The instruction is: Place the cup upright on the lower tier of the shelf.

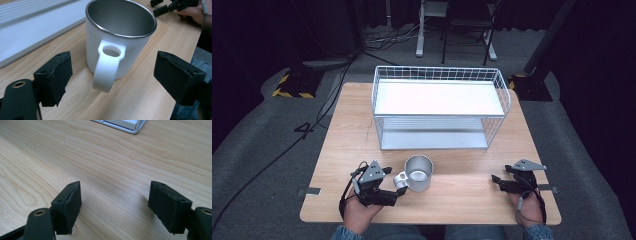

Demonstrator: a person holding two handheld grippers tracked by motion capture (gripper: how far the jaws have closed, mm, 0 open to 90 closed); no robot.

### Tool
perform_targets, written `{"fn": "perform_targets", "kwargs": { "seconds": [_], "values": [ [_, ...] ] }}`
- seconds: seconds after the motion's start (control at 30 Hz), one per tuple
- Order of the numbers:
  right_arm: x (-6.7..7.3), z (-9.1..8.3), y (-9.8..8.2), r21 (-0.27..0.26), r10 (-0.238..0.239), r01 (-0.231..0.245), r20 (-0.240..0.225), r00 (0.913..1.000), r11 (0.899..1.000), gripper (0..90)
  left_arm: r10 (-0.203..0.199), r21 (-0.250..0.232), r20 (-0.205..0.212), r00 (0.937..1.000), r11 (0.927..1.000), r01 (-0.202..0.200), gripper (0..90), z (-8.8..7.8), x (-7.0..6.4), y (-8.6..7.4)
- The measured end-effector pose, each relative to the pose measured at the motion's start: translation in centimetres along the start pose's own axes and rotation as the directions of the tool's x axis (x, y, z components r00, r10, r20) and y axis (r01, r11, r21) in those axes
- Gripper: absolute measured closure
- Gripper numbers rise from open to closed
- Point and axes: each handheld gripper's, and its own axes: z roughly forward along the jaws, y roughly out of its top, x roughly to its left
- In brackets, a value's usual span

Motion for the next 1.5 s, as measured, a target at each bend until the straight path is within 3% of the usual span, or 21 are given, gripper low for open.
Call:
{"fn": "perform_targets", "kwargs": {
  "seconds": [0.2, 0.3, 0.5, 0.77, 1.13, 1.5],
  "values": [
    [0.0, 0.0, 0.0, 0.0, 0.001, -0.001, 0.0, 1.0, 1.0, 26.7, 0.015, 0.029, 0.005, 0.9999, 0.9994, -0.016, 22.4, 0.8, 0.1, -0.3],
    [0.0, 0.0, 0.0, -0.001, -0.002, 0.002, 0.001, 1.0, 1.0, 26.8, 0.015, 0.026, 0.016, 0.9998, 0.9995, -0.016, 32.1, 0.9, 0.2, -0.5],
    [0.0, 0.0, 0.0, -0.001, -0.002, 0.002, 0.0, 1.0, 1.0, 27.5, -0.023, 0.045, 0.008, 0.9997, 0.9987, 0.023, 47.6, 1.0, 0.7, -0.6],
    [0.1, 0.0, 0.0, -0.003, -0.004, 0.004, 0.001, 1.0, 1.0, 27.9, -0.017, 0.064, 0.028, 0.9995, 0.9979, 0.015, 63.9, 1.1, 1.0, -0.3],
    [0.1, -0.1, 0.0, -0.004, -0.005, 0.005, 0.003, 1.0, 1.0, 27.9, 0.033, 0.101, 0.044, 0.9985, 0.9942, -0.037, 66.2, 1.2, 1.1, 0.2],
    [0.1, -0.1, -0.1, -0.005, -0.006, 0.006, 0.006, 1.0, 1.0, 27.9, 0.108, 0.108, 0.04, 0.9934, 0.9878, -0.112, 71.0, 1.4, 0.0, 0.6]
  ]
}}
